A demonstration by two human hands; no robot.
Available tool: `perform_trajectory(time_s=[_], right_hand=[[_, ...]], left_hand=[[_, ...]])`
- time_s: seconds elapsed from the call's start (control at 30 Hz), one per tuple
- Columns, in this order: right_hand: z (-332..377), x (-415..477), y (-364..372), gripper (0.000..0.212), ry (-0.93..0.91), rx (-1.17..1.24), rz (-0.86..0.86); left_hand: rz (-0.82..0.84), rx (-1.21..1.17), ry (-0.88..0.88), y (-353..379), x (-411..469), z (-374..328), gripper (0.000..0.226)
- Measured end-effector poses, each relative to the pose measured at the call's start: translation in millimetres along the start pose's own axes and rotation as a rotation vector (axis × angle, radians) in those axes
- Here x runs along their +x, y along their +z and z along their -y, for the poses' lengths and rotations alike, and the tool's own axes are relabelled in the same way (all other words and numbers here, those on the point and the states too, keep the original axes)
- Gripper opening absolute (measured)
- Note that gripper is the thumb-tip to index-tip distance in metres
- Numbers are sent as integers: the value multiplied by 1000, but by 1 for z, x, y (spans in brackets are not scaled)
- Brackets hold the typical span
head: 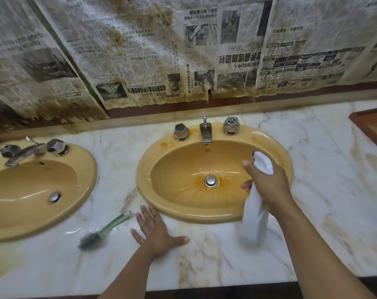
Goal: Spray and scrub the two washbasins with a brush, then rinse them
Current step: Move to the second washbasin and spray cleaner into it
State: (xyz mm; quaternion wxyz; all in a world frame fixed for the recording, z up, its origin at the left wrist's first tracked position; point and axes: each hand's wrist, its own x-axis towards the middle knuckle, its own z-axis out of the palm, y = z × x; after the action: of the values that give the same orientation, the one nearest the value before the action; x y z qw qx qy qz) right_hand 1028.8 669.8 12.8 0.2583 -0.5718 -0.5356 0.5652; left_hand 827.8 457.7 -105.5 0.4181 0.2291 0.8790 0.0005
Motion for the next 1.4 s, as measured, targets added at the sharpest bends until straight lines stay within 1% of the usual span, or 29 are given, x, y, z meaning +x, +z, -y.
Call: perform_trajectory(time_s=[0.07, 0.13, 0.27, 0.3, 0.4, 0.47, 0.57, 0.63, 0.7, 0.8, 0.87, 1.0, 1.07, 1.13, 1.17, 1.2, 1.23, 1.27, 1.37, 1.4], right_hand=[[11, 6, 13, 26, -5, -13, -4], [23, 10, 27, 26, -4, -39, -31], [37, 16, 47, 36, 24, -90, -59], [39, 16, 49, 33, 22, -90, -37], [42, 9, 57, 20, -3, -62, 101], [42, 4, 64, 22, -14, -57, 174], [41, -3, 75, 26, -9, -74, 178], [40, -8, 80, 37, 4, -95, 164], [39, -14, 85, 39, -2, -89, 175], [39, -21, 92, 38, -14, -53, 215], [39, -27, 96, 38, -28, -78, 266], [33, -40, 104, 20, -66, -107, 353], [29, -47, 109, 19, -81, -117, 364], [26, -55, 115, 12, -84, -149, 356], [26, -60, 118, 12, -77, -162, 351], [24, -63, 122, 17, -69, -171, 345], [23, -67, 126, 20, -64, -173, 342], [21, -70, 131, 19, -62, -168, 339], [15, -74, 142, 5, -78, -127, 297], [13, -75, 145, 7, -87, -116, 301]], left_hand=[[-5, -5, -1, 0, 1, 0, 168], [-7, -12, 2, 1, 1, 1, 168], [-12, -23, 19, 1, 1, 3, 166], [-11, -24, 21, 2, 2, 3, 166], [-19, -24, 24, 3, 2, 4, 168], [-26, -21, 18, 3, 4, 4, 168], [-44, -21, 24, 4, 4, 5, 169], [-52, -22, 31, 5, 4, 5, 168], [-58, -25, 42, 5, 4, 6, 168], [-67, -32, 57, 6, 4, 8, 166], [-78, -40, 75, 7, 3, 10, 164], [-133, -89, 132, 9, 2, 17, 161], [-195, -111, 169, 11, 2, 25, 155], [-268, -103, 220, 10, 2, 39, 142], [-297, -86, 248, 9, 2, 47, 133], [-316, -64, 275, 8, 2, 55, 125], [-328, -45, 300, 6, 2, 62, 118], [-331, -31, 323, 4, 3, 69, 113], [-299, 20, 390, -1, 4, 83, 105], [-292, 30, 407, -2, 5, 87, 104]])
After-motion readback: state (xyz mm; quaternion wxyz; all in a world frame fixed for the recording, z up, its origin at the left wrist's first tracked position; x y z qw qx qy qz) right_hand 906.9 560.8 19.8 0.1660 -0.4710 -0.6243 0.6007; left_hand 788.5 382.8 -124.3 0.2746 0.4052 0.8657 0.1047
